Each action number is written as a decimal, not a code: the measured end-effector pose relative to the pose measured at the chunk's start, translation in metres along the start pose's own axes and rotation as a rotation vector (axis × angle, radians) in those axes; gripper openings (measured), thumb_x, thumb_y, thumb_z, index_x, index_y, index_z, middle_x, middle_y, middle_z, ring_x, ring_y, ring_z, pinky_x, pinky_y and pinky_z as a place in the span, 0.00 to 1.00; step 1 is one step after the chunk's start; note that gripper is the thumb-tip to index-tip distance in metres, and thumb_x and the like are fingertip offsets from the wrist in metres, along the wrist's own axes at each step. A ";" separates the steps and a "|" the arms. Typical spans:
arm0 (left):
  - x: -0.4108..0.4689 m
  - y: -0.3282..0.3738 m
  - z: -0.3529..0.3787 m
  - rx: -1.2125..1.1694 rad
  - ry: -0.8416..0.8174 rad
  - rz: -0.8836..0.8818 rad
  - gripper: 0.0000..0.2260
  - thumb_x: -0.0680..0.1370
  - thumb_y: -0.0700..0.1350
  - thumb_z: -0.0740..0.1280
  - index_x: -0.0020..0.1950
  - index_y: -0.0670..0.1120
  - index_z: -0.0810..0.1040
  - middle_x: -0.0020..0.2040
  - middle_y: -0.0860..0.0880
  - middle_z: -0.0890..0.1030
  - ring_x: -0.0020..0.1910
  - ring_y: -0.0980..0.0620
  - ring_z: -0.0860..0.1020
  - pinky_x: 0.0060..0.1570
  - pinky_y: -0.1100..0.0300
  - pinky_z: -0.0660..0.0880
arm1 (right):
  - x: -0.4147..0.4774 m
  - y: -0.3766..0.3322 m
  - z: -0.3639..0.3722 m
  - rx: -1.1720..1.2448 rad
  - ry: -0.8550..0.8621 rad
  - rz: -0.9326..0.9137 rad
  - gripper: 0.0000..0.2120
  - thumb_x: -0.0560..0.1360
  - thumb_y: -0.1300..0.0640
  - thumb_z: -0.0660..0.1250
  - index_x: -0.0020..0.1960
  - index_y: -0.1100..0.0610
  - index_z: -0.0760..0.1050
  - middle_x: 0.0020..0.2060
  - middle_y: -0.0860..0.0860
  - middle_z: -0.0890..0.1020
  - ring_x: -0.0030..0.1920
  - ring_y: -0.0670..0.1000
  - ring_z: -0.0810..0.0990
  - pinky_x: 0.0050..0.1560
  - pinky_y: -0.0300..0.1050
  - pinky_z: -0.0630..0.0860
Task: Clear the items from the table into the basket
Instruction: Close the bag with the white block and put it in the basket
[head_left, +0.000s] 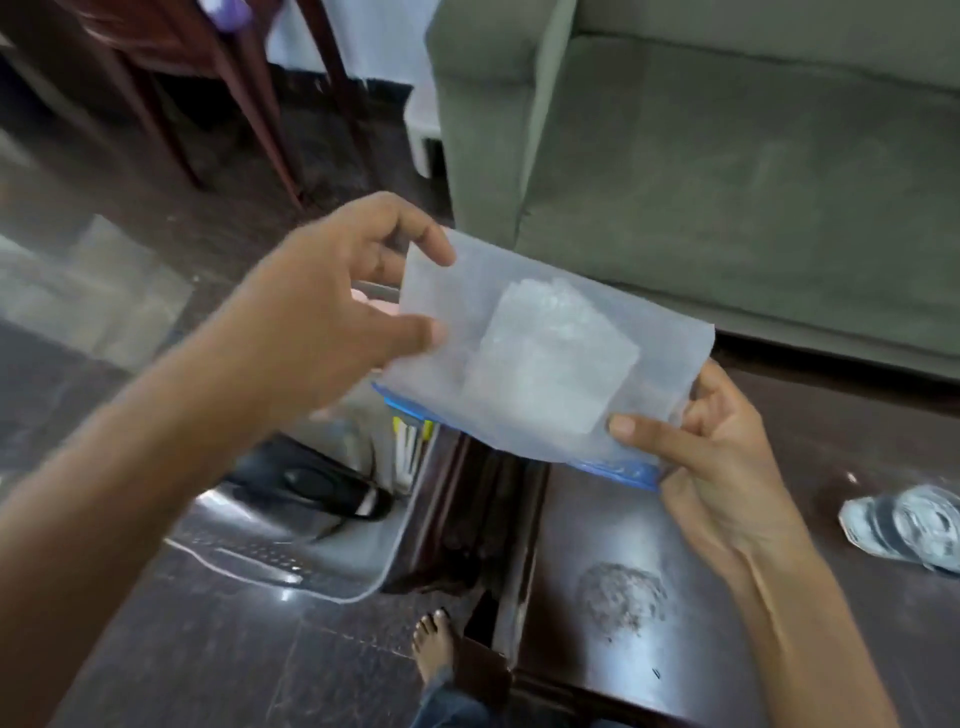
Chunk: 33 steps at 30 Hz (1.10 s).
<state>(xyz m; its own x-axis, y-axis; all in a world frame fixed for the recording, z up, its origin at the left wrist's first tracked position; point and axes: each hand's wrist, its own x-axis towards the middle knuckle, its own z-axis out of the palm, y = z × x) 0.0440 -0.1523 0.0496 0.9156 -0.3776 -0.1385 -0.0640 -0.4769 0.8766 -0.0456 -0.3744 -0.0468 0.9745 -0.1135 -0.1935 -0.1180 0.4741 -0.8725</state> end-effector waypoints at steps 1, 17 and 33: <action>0.004 0.000 -0.022 0.011 -0.020 -0.001 0.14 0.68 0.33 0.72 0.45 0.52 0.78 0.42 0.45 0.83 0.32 0.57 0.79 0.34 0.64 0.78 | 0.010 0.003 0.018 0.026 -0.011 0.001 0.28 0.57 0.72 0.71 0.55 0.54 0.76 0.49 0.50 0.85 0.50 0.51 0.83 0.41 0.41 0.81; 0.054 -0.200 -0.122 -0.117 0.191 -0.238 0.16 0.70 0.29 0.70 0.42 0.50 0.74 0.44 0.48 0.80 0.39 0.53 0.78 0.44 0.61 0.77 | 0.126 0.130 0.133 -0.314 0.128 0.087 0.18 0.66 0.76 0.65 0.46 0.55 0.78 0.35 0.47 0.85 0.36 0.45 0.82 0.36 0.38 0.78; 0.088 -0.241 -0.114 0.730 -0.114 -0.377 0.16 0.76 0.47 0.63 0.63 0.58 0.76 0.58 0.45 0.81 0.56 0.42 0.78 0.56 0.51 0.73 | 0.146 0.181 0.136 -0.842 0.098 0.142 0.18 0.65 0.61 0.71 0.50 0.49 0.69 0.41 0.46 0.76 0.37 0.44 0.73 0.38 0.42 0.72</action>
<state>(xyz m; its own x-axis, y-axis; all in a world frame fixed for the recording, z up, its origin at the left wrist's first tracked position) 0.1851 0.0201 -0.1211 0.8838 -0.1486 -0.4436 -0.0382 -0.9679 0.2483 0.1015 -0.1870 -0.1718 0.9235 -0.1955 -0.3301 -0.3777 -0.3122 -0.8717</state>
